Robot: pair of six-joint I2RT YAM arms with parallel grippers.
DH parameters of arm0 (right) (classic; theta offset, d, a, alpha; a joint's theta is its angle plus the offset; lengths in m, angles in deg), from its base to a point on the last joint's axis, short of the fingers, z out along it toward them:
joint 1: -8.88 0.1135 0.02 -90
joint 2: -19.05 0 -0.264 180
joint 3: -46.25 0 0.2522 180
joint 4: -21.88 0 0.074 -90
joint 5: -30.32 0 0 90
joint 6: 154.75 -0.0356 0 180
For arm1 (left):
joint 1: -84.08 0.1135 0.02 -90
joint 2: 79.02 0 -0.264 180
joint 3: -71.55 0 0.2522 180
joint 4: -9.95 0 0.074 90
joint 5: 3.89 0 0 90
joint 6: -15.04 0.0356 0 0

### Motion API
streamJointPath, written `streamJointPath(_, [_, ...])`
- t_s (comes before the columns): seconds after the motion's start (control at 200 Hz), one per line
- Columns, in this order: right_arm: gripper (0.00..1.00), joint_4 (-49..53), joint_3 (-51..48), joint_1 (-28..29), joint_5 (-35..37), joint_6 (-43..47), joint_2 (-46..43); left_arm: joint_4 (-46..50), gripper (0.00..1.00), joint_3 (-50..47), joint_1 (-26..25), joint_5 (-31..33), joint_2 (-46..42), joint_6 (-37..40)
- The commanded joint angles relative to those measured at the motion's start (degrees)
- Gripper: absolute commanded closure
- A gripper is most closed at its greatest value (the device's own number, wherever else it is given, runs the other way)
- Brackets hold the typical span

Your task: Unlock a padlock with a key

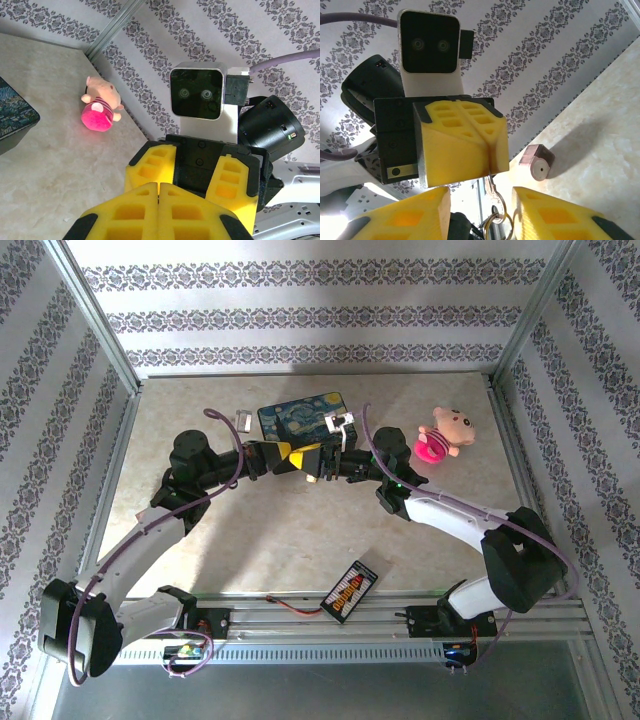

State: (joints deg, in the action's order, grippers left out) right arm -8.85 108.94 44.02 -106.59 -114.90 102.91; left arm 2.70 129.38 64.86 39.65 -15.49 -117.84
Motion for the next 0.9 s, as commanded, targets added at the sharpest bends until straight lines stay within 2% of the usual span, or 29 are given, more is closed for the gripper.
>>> streamJointPath(0.0, [0.66, -3.9, 1.7, 0.5, -1.8, -0.8, 0.7, -4.0, 1.00, 0.9, -0.2, -0.3, 0.3, -1.0])
streamJointPath(0.894, [0.88, -6.5, -0.6, -1.1, -1.6, -2.4, -0.1, -4.6, 1.00, 0.2, 0.3, 0.7, 0.3, -1.8])
